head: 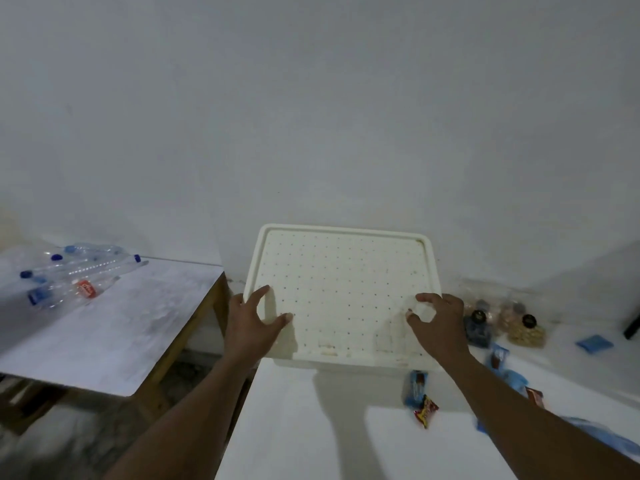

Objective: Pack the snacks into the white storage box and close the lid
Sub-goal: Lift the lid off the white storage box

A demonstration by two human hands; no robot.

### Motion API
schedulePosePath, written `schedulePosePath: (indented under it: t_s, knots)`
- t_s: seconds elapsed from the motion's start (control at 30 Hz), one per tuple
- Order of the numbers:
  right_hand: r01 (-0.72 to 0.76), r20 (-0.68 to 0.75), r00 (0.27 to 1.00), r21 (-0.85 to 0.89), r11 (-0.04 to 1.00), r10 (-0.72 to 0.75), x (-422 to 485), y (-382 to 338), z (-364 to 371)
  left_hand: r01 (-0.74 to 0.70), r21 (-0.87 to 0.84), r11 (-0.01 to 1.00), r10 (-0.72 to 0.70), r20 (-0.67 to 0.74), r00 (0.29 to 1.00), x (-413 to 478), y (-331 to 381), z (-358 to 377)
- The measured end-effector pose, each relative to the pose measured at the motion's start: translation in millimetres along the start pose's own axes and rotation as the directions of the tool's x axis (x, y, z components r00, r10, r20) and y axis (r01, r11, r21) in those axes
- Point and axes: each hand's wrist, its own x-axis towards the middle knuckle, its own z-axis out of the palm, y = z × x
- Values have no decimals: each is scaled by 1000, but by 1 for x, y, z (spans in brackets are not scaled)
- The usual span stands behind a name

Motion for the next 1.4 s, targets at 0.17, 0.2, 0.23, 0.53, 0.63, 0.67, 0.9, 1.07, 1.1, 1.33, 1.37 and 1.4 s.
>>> schedulePosePath:
  t_s: [0.17,0.2,0.23,0.53,0.63,0.67,0.9,1.07,1.1,1.33,1.37,1.4]
  knots:
    - [-53,71,996,-28,998,55,-76,28,-11,60,46,997,-61,5,998,-82,-24,-9]
    - [-70,84,994,-35,997,73,-94,36,-12,81,48,996,-82,18,996,-100,-31,-9]
    - [-82,97,992,-44,996,86,-112,44,-14,94,53,994,-96,30,995,-118,-39,-8]
    - [-224,222,943,-135,965,250,-249,131,-11,193,242,951,-236,160,959,-236,-119,12]
    - [-259,279,912,-180,949,302,-274,157,-6,237,282,930,-305,228,925,-259,-138,21]
    - [-271,304,896,-202,941,324,-279,165,-4,255,306,917,-339,260,904,-266,-143,24]
    - [-289,451,734,-468,835,507,-293,187,4,185,561,807,-492,464,737,-284,-159,47]
    - [-300,465,704,-491,818,538,-255,173,-3,92,611,786,-457,476,751,-253,-128,58]
    - [-308,472,702,-474,825,533,-240,170,-6,77,597,799,-442,495,748,-241,-120,61]
    - [-345,413,799,-279,896,436,-107,125,-52,29,376,926,-293,670,682,-125,-23,105]
    - [-343,397,814,-263,902,425,-89,121,-60,23,347,938,-269,681,681,-111,-6,115]
    - [-338,374,831,-249,908,412,-72,117,-68,12,320,947,-242,690,682,-98,12,125]
